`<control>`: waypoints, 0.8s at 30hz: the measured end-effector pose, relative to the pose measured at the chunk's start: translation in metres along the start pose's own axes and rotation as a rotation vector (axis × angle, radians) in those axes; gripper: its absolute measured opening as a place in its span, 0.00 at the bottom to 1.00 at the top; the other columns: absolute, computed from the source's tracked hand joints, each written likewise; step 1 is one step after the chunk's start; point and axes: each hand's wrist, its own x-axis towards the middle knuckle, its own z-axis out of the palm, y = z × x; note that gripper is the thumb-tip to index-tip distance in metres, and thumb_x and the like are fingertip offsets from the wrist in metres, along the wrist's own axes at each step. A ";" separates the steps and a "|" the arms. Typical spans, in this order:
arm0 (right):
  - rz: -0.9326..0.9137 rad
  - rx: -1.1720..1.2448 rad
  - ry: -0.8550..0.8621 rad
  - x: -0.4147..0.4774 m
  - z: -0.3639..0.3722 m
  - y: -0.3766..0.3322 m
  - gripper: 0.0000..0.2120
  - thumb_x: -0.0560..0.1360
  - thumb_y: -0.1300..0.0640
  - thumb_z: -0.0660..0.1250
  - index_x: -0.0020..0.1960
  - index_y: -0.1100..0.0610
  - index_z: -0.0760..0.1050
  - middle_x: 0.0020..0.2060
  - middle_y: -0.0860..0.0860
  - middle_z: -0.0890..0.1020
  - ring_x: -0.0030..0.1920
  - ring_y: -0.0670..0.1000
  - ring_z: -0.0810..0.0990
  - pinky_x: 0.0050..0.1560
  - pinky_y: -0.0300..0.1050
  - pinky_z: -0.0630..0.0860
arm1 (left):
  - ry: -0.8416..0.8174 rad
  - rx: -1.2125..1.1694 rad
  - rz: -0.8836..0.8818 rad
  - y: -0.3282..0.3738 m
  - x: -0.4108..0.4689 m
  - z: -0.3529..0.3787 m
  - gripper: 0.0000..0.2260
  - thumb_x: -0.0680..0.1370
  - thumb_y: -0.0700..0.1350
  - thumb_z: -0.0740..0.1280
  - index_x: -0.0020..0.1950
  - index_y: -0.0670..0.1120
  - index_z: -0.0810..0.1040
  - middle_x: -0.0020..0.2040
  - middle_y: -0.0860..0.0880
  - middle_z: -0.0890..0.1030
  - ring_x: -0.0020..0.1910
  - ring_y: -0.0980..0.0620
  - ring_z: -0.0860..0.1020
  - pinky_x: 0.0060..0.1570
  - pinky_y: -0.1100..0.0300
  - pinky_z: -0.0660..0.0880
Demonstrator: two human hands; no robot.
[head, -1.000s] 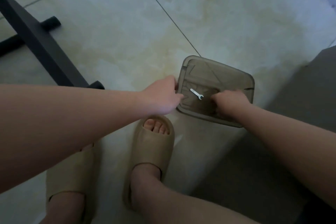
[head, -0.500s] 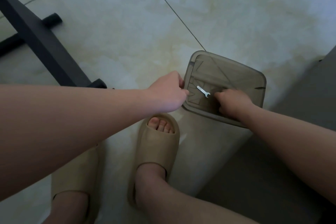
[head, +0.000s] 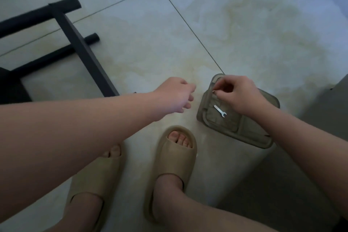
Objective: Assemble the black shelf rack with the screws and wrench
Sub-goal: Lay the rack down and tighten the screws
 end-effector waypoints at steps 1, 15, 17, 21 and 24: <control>-0.050 0.059 -0.003 -0.003 -0.002 -0.020 0.13 0.73 0.63 0.72 0.37 0.46 0.78 0.31 0.42 0.80 0.31 0.39 0.76 0.36 0.27 0.71 | -0.002 -0.112 -0.032 0.004 -0.006 -0.009 0.12 0.83 0.50 0.60 0.55 0.43 0.78 0.53 0.44 0.83 0.43 0.48 0.82 0.43 0.57 0.77; -0.562 0.134 -0.092 -0.028 0.052 -0.170 0.09 0.76 0.65 0.72 0.51 0.53 0.83 0.44 0.45 0.84 0.46 0.43 0.81 0.48 0.32 0.75 | 0.034 -0.722 -0.162 -0.030 -0.070 -0.125 0.13 0.84 0.45 0.59 0.44 0.42 0.77 0.30 0.48 0.78 0.25 0.54 0.77 0.25 0.66 0.73; -0.535 0.070 -0.148 -0.018 0.064 -0.170 0.08 0.76 0.62 0.72 0.53 0.52 0.83 0.45 0.42 0.83 0.48 0.41 0.81 0.50 0.33 0.76 | 0.074 -0.698 -0.155 -0.040 -0.071 -0.143 0.10 0.81 0.40 0.59 0.44 0.42 0.77 0.31 0.48 0.77 0.24 0.54 0.74 0.25 0.67 0.71; -0.537 -0.234 -0.367 -0.002 0.090 -0.167 0.14 0.77 0.51 0.70 0.62 0.50 0.78 0.52 0.40 0.79 0.57 0.44 0.77 0.59 0.43 0.74 | 0.268 -0.645 -0.095 -0.068 -0.066 -0.173 0.16 0.75 0.30 0.51 0.46 0.42 0.76 0.36 0.47 0.76 0.27 0.55 0.73 0.28 0.65 0.69; -0.615 -0.359 -0.463 0.004 0.104 -0.168 0.22 0.75 0.46 0.72 0.65 0.49 0.71 0.58 0.42 0.77 0.60 0.49 0.75 0.60 0.47 0.72 | 0.351 -0.613 -0.086 -0.090 -0.059 -0.181 0.17 0.78 0.28 0.49 0.46 0.43 0.75 0.41 0.45 0.79 0.34 0.54 0.77 0.31 0.65 0.73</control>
